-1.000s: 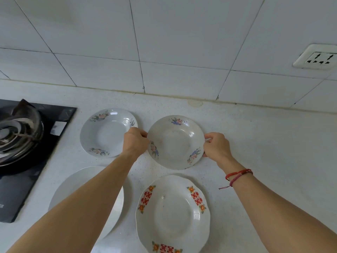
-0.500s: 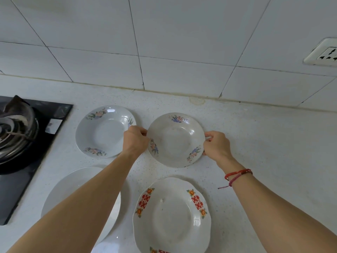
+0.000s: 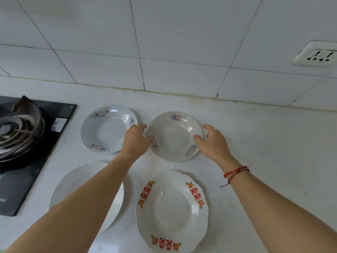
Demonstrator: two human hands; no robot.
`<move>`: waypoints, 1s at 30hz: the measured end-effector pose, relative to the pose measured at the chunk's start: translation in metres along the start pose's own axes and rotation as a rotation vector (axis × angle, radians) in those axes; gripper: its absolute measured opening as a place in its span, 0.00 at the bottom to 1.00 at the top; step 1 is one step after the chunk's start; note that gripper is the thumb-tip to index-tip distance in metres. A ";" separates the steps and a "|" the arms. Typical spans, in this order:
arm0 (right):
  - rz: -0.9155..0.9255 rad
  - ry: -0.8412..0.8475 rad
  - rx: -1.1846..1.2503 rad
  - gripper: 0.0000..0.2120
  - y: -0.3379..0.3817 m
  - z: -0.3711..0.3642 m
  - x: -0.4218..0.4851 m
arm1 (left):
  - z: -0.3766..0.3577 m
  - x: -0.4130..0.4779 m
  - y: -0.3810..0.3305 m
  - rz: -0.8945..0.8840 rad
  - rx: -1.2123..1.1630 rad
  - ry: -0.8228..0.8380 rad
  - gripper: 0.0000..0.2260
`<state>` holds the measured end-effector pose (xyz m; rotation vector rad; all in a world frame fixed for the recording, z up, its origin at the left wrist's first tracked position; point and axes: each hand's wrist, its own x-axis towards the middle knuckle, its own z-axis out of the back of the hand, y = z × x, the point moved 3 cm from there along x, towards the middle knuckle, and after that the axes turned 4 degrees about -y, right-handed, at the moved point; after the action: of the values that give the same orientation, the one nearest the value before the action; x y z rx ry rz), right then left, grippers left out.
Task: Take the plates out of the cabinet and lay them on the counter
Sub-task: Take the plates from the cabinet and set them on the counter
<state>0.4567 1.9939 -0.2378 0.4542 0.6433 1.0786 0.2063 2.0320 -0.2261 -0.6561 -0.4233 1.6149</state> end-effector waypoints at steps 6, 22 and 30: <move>0.149 -0.019 -0.179 0.32 0.018 0.013 -0.034 | 0.022 -0.037 -0.010 -0.250 0.176 -0.067 0.24; 0.348 -0.163 -0.508 0.34 0.033 0.051 -0.148 | 0.067 -0.141 -0.009 -0.431 0.492 -0.197 0.39; 0.369 -0.161 -0.519 0.34 0.027 0.061 -0.167 | 0.069 -0.167 -0.013 -0.437 0.521 -0.241 0.39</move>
<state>0.4266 1.8505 -0.1335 0.2047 0.1202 1.4863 0.1817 1.8767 -0.1362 0.0305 -0.2755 1.3060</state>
